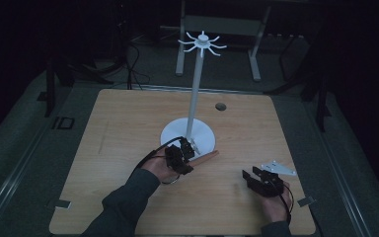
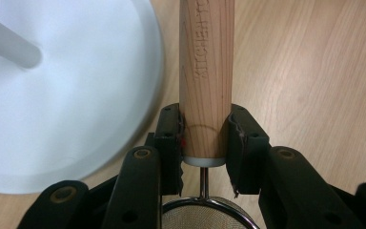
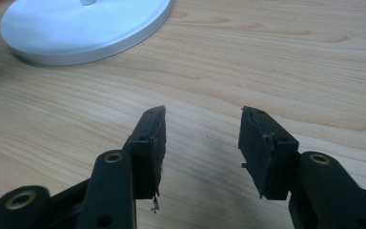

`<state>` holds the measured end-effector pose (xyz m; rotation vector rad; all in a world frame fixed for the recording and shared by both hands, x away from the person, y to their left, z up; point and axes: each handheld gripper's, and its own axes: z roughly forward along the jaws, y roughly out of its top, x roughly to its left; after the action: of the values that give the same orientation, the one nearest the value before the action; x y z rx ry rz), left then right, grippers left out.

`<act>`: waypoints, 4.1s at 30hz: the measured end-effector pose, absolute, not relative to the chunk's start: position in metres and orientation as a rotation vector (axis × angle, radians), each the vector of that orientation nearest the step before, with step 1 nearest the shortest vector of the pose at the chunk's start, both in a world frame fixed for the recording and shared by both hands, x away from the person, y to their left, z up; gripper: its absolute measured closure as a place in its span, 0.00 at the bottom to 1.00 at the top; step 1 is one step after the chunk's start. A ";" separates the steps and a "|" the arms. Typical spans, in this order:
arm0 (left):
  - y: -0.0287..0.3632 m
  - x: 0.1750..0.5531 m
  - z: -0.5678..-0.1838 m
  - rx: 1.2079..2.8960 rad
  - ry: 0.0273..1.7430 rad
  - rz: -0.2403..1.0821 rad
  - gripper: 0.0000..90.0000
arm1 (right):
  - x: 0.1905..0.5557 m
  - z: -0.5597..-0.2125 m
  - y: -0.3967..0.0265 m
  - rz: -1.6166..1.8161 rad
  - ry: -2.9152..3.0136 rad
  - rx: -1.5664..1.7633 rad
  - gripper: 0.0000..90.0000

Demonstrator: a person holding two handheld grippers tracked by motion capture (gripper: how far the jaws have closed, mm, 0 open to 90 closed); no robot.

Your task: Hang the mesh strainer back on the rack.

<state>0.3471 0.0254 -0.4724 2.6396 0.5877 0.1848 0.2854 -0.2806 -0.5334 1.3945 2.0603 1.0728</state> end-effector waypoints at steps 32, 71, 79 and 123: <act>0.045 0.333 -0.409 2.186 0.714 0.407 0.77 | 0.285 -0.535 -0.281 1.063 2.049 1.403 0.58; 0.067 0.314 -0.355 1.780 0.785 0.538 0.78 | 0.285 -0.535 -0.282 1.056 2.041 1.414 0.57; 0.071 0.313 -0.350 1.719 0.801 0.538 0.78 | 0.286 -0.535 -0.282 1.057 2.045 1.415 0.57; 0.085 0.319 -0.332 1.434 0.920 0.533 0.78 | 0.286 -0.537 -0.282 1.031 2.035 1.424 0.56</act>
<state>0.3190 0.0850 -0.3316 1.4343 0.9200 0.5334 0.2861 -0.2825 -0.5367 1.4238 2.0347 1.0314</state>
